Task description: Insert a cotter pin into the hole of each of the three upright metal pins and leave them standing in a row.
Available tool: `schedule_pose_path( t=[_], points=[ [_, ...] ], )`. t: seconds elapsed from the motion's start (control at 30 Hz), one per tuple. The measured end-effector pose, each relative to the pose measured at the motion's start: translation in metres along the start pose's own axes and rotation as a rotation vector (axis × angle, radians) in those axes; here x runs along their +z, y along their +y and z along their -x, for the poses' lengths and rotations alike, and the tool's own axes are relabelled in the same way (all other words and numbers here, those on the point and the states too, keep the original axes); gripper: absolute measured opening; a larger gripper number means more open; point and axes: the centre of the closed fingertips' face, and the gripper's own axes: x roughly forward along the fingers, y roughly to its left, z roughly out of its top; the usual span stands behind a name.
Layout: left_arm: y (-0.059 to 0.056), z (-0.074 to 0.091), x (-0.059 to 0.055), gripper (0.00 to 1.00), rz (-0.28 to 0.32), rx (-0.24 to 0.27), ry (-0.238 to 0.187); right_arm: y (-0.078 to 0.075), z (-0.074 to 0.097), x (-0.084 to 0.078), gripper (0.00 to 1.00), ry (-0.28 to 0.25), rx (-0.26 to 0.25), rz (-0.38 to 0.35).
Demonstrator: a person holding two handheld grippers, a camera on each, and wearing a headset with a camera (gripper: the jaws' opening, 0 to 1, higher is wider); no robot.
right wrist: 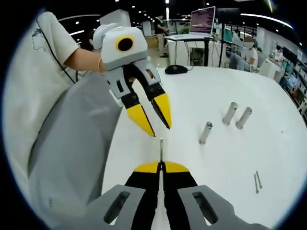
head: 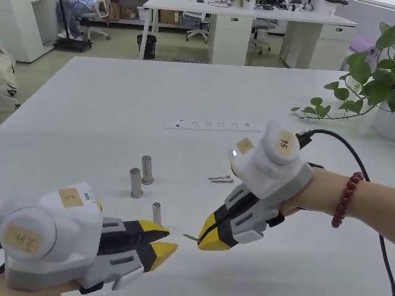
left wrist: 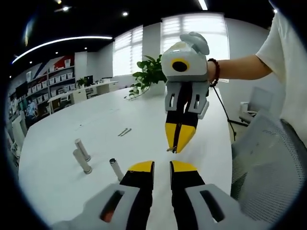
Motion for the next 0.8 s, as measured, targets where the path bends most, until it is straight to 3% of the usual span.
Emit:
schedule_pose_path(
  t=[0.27,0.8],
  points=[
    [0.02,0.001,-0.001,0.14,0.027,0.077,-0.023,-0.018,-0.001,-0.002,0.03,0.051,-0.038,-0.007],
    [0.065,-0.009,-0.023,0.2,0.07,0.226,0.025,-0.047,-0.009,-0.007,0.03,0.165,-0.095,-0.018]
  ],
)
